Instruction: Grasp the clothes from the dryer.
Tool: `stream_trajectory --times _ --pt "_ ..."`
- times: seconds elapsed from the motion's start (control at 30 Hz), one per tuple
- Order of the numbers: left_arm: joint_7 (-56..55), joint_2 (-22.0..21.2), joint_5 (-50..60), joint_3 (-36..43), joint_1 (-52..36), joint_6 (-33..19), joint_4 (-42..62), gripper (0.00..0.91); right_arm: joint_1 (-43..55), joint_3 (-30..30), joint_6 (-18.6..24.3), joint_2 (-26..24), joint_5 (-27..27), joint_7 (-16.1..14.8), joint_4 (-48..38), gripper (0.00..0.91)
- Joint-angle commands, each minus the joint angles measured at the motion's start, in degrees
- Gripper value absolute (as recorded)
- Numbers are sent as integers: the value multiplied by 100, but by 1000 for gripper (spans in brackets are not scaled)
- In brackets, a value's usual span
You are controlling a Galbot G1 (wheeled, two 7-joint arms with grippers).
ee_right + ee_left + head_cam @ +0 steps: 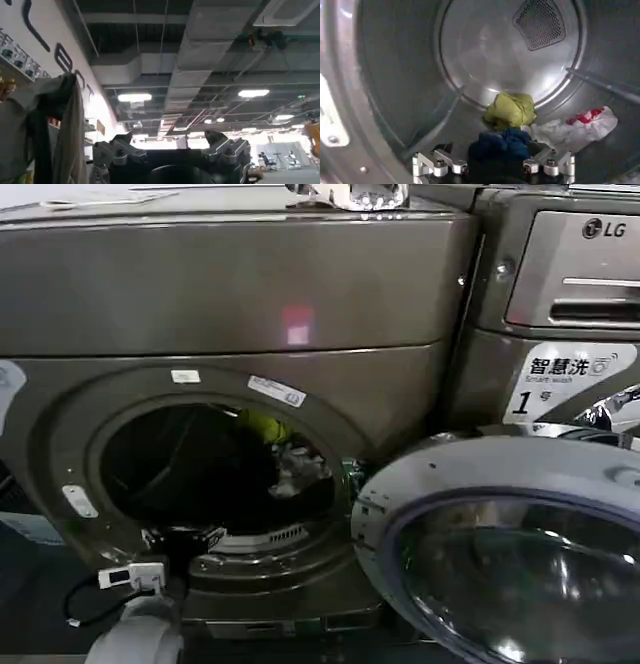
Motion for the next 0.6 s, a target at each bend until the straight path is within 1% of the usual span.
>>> stream_trajectory --times 0.03,0.13,0.3,0.53,0.6 --pt "9 -6 82 -66 -404 281 162 907 18 -52 73 6 -58 -21 -10 907" --pt "8 -8 82 -77 -723 281 370 907 27 -74 85 3 -55 -11 -10 907" --pt "194 9 562 -56 -1108 257 789 907 40 -111 111 5 -53 -9 -2 907" --pt "373 -2 552 41 -1953 -45 1779 907 93 -226 145 33 -55 -12 12 907" --pt "366 -31 662 55 -2300 -190 2255 907 100 -244 145 22 -49 -11 19 907"
